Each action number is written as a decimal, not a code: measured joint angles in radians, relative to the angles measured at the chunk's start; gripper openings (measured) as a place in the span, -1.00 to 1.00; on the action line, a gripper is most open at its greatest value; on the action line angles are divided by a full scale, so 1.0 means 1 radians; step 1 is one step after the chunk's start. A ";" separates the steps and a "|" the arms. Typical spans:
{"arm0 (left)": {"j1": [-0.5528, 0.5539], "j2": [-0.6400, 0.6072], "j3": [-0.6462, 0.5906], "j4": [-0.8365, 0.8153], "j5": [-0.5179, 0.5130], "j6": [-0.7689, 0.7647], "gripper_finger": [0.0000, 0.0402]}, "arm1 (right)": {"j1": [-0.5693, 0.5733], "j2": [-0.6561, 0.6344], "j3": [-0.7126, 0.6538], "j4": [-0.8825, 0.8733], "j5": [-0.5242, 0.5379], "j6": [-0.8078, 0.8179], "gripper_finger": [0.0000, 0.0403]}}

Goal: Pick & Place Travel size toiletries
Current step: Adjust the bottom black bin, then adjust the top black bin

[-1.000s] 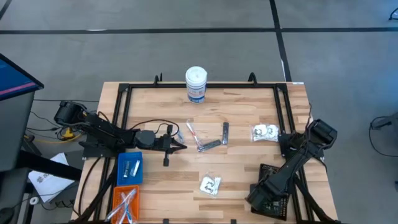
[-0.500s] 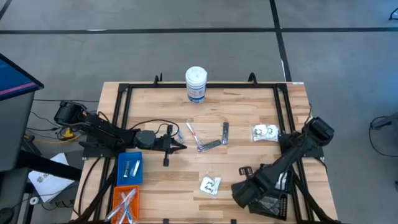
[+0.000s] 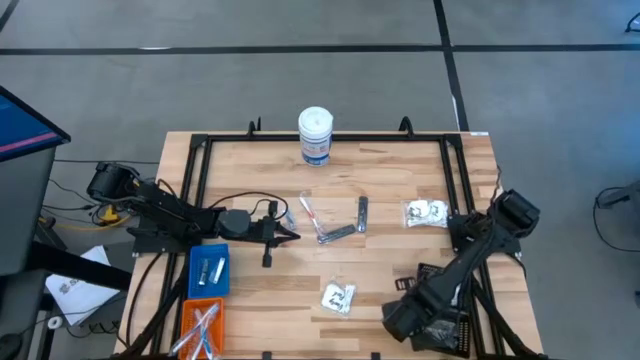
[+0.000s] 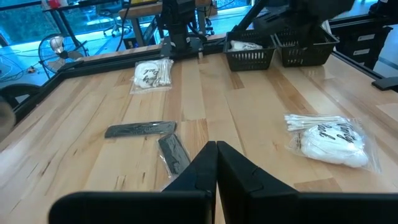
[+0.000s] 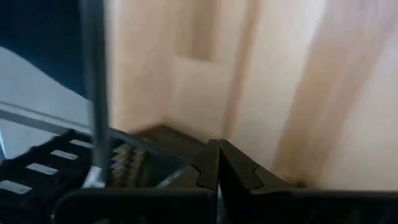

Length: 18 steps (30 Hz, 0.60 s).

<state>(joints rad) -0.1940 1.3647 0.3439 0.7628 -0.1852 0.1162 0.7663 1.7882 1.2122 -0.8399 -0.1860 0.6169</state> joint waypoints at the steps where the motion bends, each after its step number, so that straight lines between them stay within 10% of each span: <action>1: 0.000 0.000 0.000 0.000 0.000 0.000 -1.00 | 0.001 0.000 0.014 0.017 0.001 -0.018 -1.00; 18: 0.000 0.000 0.000 -0.002 0.000 0.000 -1.00 | -0.083 0.000 0.054 -0.364 0.251 0.019 -1.00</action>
<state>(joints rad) -0.1940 1.3647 0.3439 0.7609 -0.1852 0.1162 0.6833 1.7882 1.2659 -1.2038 0.0650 0.6354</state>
